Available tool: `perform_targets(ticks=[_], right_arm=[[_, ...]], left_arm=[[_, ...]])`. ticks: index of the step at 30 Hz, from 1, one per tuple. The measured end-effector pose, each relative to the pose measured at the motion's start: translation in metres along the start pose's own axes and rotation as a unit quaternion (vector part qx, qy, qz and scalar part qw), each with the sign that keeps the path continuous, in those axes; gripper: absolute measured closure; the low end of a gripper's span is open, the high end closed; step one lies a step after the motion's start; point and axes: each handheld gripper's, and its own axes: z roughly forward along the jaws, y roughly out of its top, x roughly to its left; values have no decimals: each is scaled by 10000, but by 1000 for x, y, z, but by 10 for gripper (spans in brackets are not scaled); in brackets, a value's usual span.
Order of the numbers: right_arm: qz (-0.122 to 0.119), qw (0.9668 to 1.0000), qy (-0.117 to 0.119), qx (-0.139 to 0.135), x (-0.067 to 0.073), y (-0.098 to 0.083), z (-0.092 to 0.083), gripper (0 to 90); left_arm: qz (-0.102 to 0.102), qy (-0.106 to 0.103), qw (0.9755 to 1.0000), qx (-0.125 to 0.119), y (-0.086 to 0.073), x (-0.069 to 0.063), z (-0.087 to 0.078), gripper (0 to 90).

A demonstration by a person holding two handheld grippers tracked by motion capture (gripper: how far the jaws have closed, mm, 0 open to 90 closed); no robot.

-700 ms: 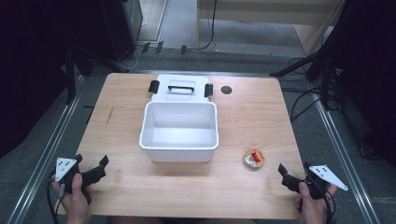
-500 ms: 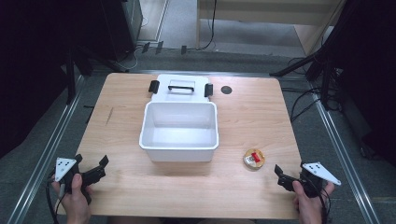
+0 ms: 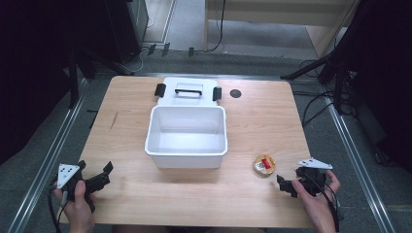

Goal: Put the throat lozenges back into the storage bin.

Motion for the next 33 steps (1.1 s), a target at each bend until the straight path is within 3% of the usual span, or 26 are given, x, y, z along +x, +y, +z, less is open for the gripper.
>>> perform_targets(ticks=[4,6,8,12,13,14,17,20,25,30,33], right_arm=[[-271,9986,-7,465,6,11,0,0],[-470,9956,89,803,13,20,1,0],[-517,9946,108,894,15,22,2,0],[-813,9860,189,1445,28,34,6,0],[-949,9806,229,1702,34,39,8,0],[-949,9806,229,1702,34,39,8,0],[-1112,9712,167,2103,43,49,15,0],[-1115,9699,93,2164,46,58,17,48],[-1016,9687,81,2264,48,66,24,62],[-959,9650,76,2438,54,76,31,90],[-920,9650,51,2456,55,78,34,92]], left_arm=[[-39,2,10000,-1,0,0,0,15],[-41,5,10000,-1,0,0,0,15],[-39,3,10000,4,0,1,0,15],[-51,2,10000,4,0,1,0,15],[-57,2,10000,5,0,1,0,15],[-57,2,10000,5,0,1,0,15],[-59,-1,10000,9,0,1,0,15],[-65,3,10000,10,0,1,0,15],[-65,-5,10000,9,0,1,0,15],[-71,-5,10000,10,0,1,0,15],[-72,-11,10000,27,0,2,0,15]])
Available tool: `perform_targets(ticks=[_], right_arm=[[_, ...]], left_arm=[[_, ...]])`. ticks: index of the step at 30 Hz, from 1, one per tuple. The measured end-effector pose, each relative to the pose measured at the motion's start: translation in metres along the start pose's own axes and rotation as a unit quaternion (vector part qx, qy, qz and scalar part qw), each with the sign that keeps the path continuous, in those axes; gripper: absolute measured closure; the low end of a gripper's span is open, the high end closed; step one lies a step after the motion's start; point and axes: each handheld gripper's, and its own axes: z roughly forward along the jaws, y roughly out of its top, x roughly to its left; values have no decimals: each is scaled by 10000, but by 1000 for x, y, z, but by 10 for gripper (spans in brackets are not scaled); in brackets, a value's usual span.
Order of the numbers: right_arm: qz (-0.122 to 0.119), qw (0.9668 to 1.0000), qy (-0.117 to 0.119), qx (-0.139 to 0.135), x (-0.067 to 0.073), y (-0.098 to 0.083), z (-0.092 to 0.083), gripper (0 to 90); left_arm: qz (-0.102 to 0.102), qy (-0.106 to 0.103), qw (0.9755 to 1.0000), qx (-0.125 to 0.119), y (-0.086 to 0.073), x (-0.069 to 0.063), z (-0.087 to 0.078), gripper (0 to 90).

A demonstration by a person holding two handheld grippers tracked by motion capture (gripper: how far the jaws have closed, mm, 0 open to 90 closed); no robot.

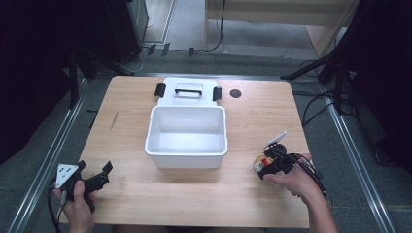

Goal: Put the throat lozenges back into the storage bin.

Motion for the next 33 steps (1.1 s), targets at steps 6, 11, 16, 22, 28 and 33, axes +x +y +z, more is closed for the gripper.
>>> perform_targets(ticks=[6,11,16,22,28,33], right_arm=[[65,9999,82,52,1,9,2,94],[120,9998,122,92,0,14,3,96],[131,9997,175,135,2,20,2,130],[282,9991,238,218,-1,28,4,134],[296,9987,287,305,2,34,8,133],[275,9987,277,320,5,38,8,132]], left_arm=[[-4,1,10000,1,0,0,0,15],[-5,-1,10000,0,0,0,0,15],[1,1,10000,1,0,0,0,15],[8,2,10000,0,0,-1,0,15],[13,-5,10000,1,0,0,0,15],[12,-12,10000,9,0,0,0,15]])
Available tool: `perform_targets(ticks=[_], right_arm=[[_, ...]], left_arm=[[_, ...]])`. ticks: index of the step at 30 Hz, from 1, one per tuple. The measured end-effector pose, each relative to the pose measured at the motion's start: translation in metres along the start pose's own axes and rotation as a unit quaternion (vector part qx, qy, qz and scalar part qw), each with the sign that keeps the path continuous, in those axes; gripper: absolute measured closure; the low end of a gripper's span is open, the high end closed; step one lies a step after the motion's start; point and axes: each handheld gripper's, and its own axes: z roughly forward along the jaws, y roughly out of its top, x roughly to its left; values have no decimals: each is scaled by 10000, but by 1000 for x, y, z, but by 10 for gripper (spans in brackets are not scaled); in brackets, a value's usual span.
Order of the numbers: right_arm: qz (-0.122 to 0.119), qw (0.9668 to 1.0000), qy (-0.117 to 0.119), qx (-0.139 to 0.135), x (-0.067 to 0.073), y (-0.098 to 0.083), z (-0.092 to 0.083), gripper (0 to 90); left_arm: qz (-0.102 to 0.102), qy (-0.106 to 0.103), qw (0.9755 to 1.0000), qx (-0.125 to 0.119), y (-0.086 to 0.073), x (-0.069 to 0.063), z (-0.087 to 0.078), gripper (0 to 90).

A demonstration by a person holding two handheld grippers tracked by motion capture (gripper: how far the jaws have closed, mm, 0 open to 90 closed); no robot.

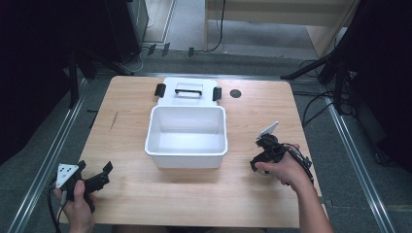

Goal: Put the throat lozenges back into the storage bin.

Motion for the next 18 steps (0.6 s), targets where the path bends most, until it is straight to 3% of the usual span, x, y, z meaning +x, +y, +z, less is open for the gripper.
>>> perform_targets(ticks=[6,9,18], right_arm=[[-2,9999,-80,82,2,4,4,139],[-18,9997,-170,166,2,4,7,201],[-224,9997,-30,138,5,4,0,205]], left_arm=[[-21,-11,10000,2,0,0,0,15],[-17,-19,10000,3,0,0,0,16],[2,-29,10000,25,0,0,1,16]])
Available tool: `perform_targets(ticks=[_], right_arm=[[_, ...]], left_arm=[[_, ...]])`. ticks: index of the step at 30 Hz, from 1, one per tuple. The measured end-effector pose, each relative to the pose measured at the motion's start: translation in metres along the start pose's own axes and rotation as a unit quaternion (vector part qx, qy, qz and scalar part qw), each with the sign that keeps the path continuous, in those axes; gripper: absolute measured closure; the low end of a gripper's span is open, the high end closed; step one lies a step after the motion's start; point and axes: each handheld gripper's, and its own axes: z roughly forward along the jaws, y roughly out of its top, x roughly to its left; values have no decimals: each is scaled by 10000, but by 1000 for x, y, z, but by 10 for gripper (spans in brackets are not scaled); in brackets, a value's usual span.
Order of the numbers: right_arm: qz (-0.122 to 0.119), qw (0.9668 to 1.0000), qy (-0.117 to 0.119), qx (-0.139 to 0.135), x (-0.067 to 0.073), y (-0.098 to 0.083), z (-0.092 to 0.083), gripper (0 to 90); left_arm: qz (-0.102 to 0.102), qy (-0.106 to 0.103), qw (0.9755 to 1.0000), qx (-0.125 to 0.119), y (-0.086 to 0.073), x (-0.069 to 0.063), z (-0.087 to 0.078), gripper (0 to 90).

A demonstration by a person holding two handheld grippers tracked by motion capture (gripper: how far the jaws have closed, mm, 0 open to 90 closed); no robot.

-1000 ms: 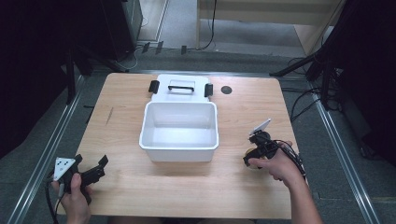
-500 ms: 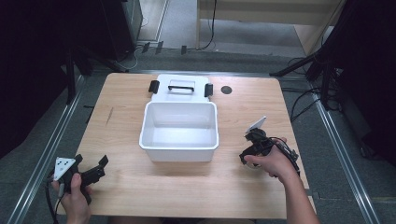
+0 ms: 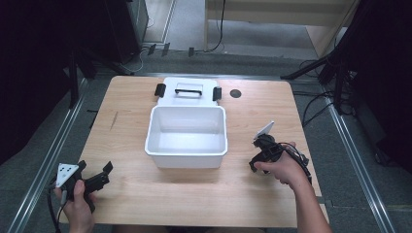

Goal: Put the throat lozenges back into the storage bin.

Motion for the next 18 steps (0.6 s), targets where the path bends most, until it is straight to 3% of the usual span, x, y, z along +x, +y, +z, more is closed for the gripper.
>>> perform_targets(ticks=[18], right_arm=[[-435,9985,64,-312,12,15,-54,205]], left_arm=[[-14,-14,10000,8,0,0,0,16]])
